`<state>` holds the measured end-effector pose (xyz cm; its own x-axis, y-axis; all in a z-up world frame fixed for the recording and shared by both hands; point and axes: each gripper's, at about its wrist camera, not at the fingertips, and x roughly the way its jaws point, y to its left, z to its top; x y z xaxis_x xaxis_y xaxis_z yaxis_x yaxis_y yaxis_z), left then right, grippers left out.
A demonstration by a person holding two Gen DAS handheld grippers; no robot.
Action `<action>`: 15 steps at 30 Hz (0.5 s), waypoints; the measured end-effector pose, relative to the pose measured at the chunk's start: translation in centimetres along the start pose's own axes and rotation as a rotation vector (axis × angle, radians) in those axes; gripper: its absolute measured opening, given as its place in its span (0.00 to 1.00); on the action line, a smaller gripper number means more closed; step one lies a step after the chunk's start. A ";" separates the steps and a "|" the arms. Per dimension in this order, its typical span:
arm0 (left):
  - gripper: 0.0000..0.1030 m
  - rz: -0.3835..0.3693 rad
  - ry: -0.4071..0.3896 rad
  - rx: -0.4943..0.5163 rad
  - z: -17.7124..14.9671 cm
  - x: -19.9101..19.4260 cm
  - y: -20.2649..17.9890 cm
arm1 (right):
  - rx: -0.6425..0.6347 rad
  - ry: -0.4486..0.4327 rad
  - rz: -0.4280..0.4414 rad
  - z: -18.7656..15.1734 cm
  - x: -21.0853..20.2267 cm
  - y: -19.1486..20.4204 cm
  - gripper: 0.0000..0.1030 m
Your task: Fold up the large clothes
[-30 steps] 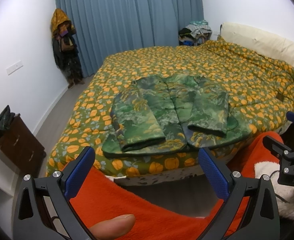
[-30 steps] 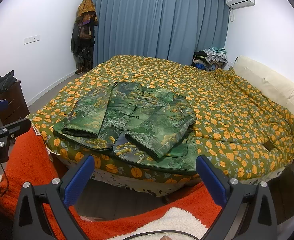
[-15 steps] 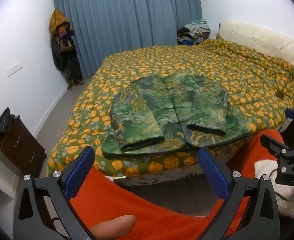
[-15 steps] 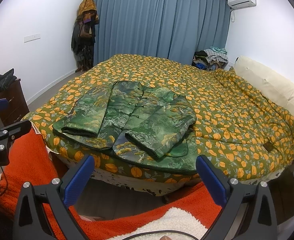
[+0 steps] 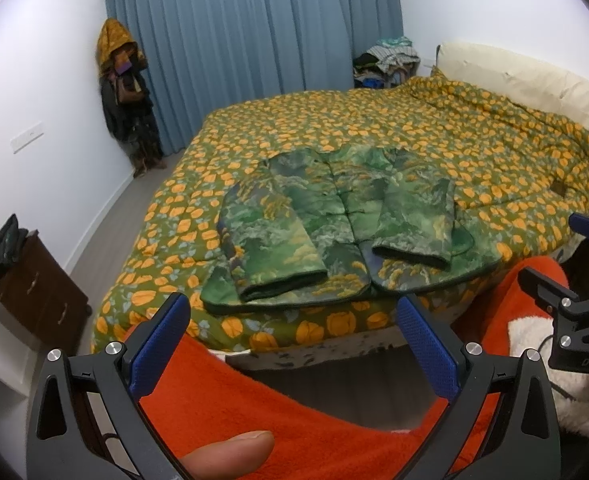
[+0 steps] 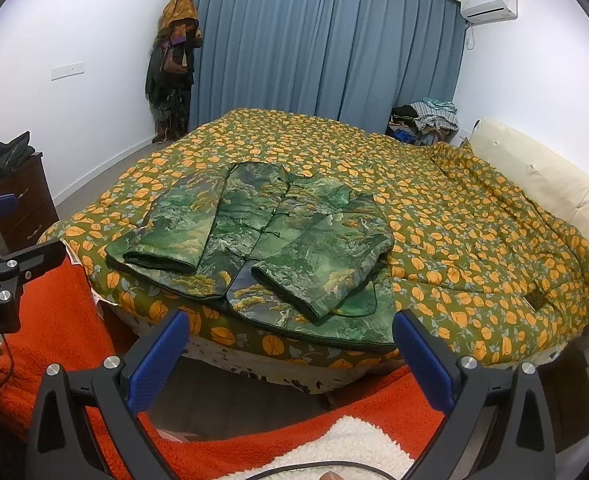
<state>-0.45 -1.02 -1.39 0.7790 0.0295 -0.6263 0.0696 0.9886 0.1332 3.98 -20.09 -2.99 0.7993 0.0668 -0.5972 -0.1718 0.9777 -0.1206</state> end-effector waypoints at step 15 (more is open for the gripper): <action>1.00 -0.003 0.008 -0.009 0.0 0.0 0.3 | 0.010 -0.004 0.001 -0.1 0.0 -0.2 1.00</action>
<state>-0.42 -0.72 -1.41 0.7738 0.0280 -0.6329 0.0663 0.9899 0.1250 3.98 -20.29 -3.01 0.8013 0.0681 -0.5944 -0.1668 0.9795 -0.1126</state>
